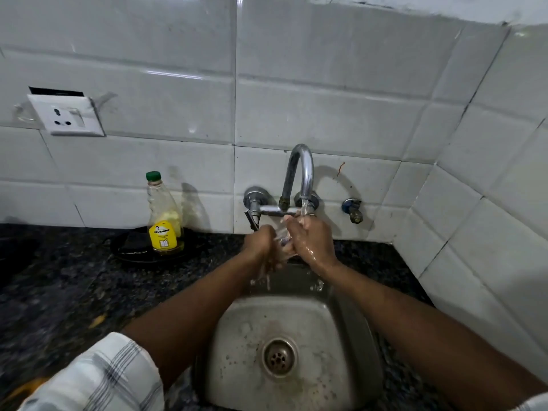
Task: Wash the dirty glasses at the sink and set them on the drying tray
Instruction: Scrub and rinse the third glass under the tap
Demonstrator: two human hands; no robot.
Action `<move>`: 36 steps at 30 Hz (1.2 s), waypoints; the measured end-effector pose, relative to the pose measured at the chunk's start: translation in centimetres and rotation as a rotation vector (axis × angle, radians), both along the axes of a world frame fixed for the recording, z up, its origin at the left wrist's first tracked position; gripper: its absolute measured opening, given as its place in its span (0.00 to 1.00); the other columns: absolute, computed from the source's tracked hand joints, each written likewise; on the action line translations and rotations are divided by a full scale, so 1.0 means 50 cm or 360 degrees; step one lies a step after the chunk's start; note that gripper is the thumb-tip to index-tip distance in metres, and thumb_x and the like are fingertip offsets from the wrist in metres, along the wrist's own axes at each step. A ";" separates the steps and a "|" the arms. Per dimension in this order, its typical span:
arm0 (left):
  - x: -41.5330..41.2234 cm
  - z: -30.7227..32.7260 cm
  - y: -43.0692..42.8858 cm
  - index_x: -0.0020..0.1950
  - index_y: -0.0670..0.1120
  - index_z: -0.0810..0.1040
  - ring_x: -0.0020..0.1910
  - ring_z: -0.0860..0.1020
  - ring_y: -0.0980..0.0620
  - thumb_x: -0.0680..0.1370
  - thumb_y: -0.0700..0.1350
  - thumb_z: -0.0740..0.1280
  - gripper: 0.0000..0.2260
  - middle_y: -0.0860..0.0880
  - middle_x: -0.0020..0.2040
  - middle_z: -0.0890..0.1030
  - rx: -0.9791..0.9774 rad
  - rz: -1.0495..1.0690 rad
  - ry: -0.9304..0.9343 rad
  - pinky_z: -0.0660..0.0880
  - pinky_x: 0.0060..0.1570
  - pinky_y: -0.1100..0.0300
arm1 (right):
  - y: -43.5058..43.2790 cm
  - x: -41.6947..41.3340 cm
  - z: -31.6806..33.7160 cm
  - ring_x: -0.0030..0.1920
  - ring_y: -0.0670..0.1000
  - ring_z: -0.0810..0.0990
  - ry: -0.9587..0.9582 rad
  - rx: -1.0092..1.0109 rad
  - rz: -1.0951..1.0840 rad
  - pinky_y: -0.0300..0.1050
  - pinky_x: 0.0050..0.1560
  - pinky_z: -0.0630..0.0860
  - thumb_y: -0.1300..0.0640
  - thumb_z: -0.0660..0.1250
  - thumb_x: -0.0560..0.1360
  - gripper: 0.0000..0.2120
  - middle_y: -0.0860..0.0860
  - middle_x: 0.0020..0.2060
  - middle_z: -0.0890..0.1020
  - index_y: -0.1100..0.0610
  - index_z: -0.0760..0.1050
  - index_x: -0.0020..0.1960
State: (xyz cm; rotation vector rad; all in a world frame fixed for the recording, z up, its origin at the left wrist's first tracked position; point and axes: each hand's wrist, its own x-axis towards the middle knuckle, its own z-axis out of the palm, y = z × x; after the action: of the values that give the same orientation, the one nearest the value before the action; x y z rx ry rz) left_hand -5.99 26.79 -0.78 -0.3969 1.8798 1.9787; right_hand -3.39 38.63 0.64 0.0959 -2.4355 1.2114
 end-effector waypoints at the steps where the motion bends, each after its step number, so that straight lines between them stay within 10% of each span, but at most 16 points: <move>1: 0.000 -0.006 -0.004 0.53 0.40 0.76 0.33 0.78 0.46 0.82 0.50 0.55 0.16 0.41 0.40 0.80 0.0021 -0.0083 -0.0067 0.76 0.30 0.57 | 0.012 -0.005 0.005 0.31 0.50 0.82 0.0033 0.0308 0.0146 0.50 0.36 0.81 0.48 0.62 0.81 0.19 0.52 0.31 0.83 0.58 0.79 0.39; 5: -0.008 -0.031 -0.027 0.54 0.40 0.75 0.37 0.78 0.44 0.81 0.48 0.56 0.14 0.41 0.45 0.80 -0.0041 -0.0059 -0.0122 0.77 0.42 0.52 | 0.042 -0.025 0.044 0.32 0.51 0.76 0.0077 0.1438 0.0378 0.43 0.35 0.67 0.48 0.60 0.82 0.19 0.52 0.32 0.79 0.57 0.77 0.38; 14: 0.004 -0.037 -0.002 0.49 0.40 0.79 0.37 0.80 0.45 0.81 0.56 0.56 0.21 0.42 0.40 0.82 0.0105 -0.0234 -0.0206 0.77 0.36 0.56 | 0.022 -0.038 0.045 0.29 0.49 0.71 0.0300 0.1366 0.0216 0.43 0.34 0.66 0.48 0.60 0.81 0.20 0.51 0.28 0.76 0.58 0.76 0.35; 19: 0.016 -0.017 0.026 0.45 0.42 0.80 0.30 0.77 0.48 0.80 0.54 0.57 0.19 0.43 0.35 0.80 0.0661 -0.0013 -0.0159 0.71 0.31 0.58 | 0.022 -0.026 0.014 0.27 0.53 0.78 0.0138 0.0357 0.0097 0.45 0.31 0.72 0.51 0.64 0.80 0.20 0.54 0.26 0.78 0.59 0.74 0.32; 23: 0.003 0.027 0.037 0.44 0.43 0.82 0.40 0.82 0.44 0.78 0.52 0.63 0.14 0.44 0.41 0.83 -0.1076 0.0034 0.0989 0.74 0.38 0.58 | 0.009 0.009 -0.032 0.30 0.51 0.78 -0.0484 -0.1198 -0.0332 0.48 0.37 0.77 0.52 0.63 0.78 0.14 0.52 0.30 0.81 0.57 0.78 0.38; 27: 0.017 0.097 0.073 0.47 0.45 0.81 0.43 0.82 0.44 0.76 0.48 0.64 0.09 0.45 0.43 0.81 -0.1888 -0.0461 0.1610 0.74 0.41 0.54 | -0.001 0.026 -0.080 0.28 0.51 0.74 -0.1118 -0.1635 -0.0279 0.44 0.30 0.70 0.44 0.56 0.81 0.24 0.52 0.28 0.78 0.56 0.77 0.35; 30: 0.001 0.085 0.060 0.48 0.43 0.81 0.44 0.80 0.44 0.75 0.49 0.64 0.11 0.47 0.42 0.78 -0.1712 -0.0431 0.1349 0.76 0.43 0.55 | 0.016 0.025 -0.071 0.48 0.56 0.83 -0.0985 -0.1422 -0.0252 0.53 0.53 0.80 0.50 0.57 0.81 0.18 0.56 0.45 0.86 0.59 0.82 0.51; 33: -0.014 0.069 0.033 0.43 0.42 0.81 0.40 0.81 0.44 0.73 0.53 0.63 0.15 0.45 0.39 0.81 -0.1417 -0.0295 0.1132 0.80 0.44 0.53 | 0.057 0.027 -0.035 0.53 0.54 0.80 -0.0757 -0.0861 0.0162 0.48 0.51 0.77 0.55 0.64 0.77 0.14 0.53 0.53 0.83 0.56 0.77 0.61; 36: -0.017 0.067 0.027 0.37 0.42 0.80 0.34 0.77 0.48 0.76 0.50 0.65 0.13 0.47 0.32 0.78 -0.1206 -0.0177 0.1034 0.73 0.37 0.58 | 0.068 0.016 -0.009 0.54 0.50 0.79 -0.0670 0.0524 0.0395 0.47 0.55 0.77 0.47 0.75 0.69 0.34 0.47 0.56 0.79 0.55 0.68 0.70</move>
State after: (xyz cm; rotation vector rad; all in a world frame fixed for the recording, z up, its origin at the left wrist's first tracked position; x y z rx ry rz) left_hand -6.85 28.15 2.58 0.2014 2.9604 1.3291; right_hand -2.58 42.01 0.18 0.2695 -3.0557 0.9911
